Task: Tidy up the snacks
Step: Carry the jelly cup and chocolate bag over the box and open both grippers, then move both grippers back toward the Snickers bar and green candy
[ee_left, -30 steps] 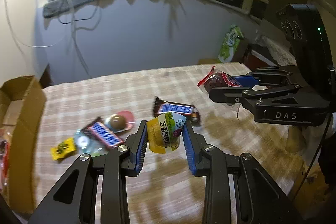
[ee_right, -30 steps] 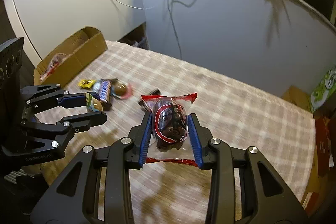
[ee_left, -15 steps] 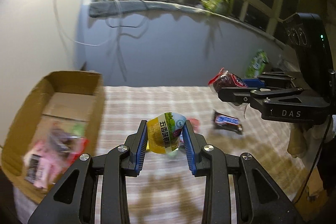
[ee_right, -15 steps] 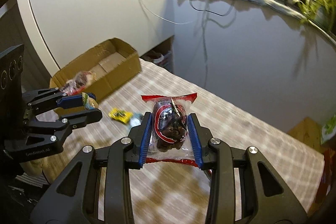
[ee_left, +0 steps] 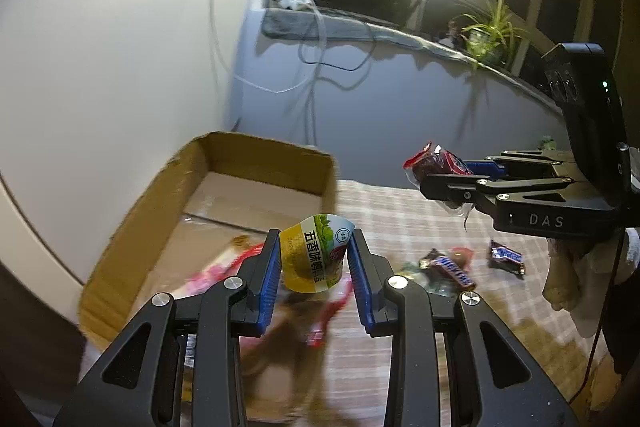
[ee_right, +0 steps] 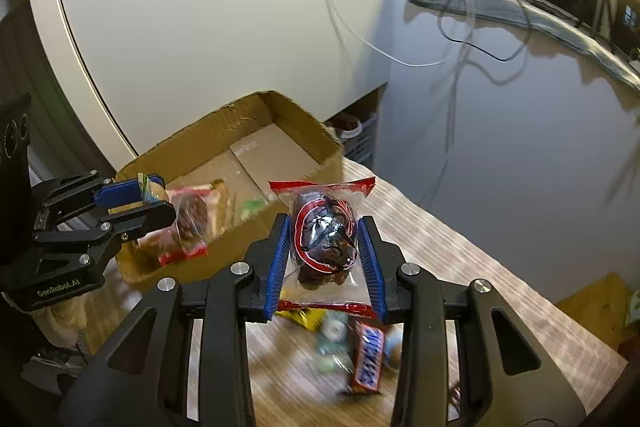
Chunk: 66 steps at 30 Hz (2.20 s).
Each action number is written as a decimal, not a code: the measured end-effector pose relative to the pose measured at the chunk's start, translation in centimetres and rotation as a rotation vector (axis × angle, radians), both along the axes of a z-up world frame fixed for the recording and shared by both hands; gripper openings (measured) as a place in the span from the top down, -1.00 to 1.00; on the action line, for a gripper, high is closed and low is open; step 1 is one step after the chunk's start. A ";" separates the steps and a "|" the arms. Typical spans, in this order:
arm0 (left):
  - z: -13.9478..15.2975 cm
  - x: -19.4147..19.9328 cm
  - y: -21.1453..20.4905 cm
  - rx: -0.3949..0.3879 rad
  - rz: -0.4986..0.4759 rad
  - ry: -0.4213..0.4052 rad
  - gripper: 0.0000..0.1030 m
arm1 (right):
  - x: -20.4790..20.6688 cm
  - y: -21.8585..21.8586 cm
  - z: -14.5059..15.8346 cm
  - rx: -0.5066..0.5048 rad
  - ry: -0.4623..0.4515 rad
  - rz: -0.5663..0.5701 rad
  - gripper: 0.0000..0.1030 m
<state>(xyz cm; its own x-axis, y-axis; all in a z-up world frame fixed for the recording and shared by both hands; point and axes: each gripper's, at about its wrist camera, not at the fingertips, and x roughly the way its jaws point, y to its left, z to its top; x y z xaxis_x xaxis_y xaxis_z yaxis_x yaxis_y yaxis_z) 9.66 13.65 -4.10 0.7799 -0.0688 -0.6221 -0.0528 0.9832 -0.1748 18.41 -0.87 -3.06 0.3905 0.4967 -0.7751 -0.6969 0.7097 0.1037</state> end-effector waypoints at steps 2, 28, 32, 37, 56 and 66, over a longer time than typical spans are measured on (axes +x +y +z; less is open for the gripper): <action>-0.2 -0.1 0.8 -0.003 0.014 0.005 0.40 | 0.2 1.3 -0.3 -0.001 0.006 0.014 0.30; -1.5 -0.2 5.2 -0.017 0.095 0.039 0.38 | 2.0 9.8 -3.7 -0.029 0.066 0.110 0.30; -1.5 -0.3 5.3 -0.014 0.099 0.042 0.32 | 2.0 10.3 -3.7 -0.028 0.064 0.116 0.30; -1.4 -0.4 5.4 -0.013 0.108 0.038 0.26 | 1.7 10.5 -3.4 -0.031 0.049 0.115 -0.21; -0.8 -1.2 5.0 0.010 0.118 0.008 -0.24 | 1.1 8.1 -1.6 -0.048 -0.052 0.007 -0.69; -0.1 -1.9 3.1 0.021 0.092 -0.012 -0.24 | 0.6 4.1 -0.1 -0.012 -0.064 -0.047 -0.69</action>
<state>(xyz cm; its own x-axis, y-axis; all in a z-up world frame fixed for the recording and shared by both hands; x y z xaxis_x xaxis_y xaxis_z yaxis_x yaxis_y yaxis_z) 7.76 16.77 -4.17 0.7900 0.0167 -0.6129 -0.1412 0.9777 -0.1554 19.02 3.24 -3.18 0.4620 0.4677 -0.7535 -0.6675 0.7428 0.0517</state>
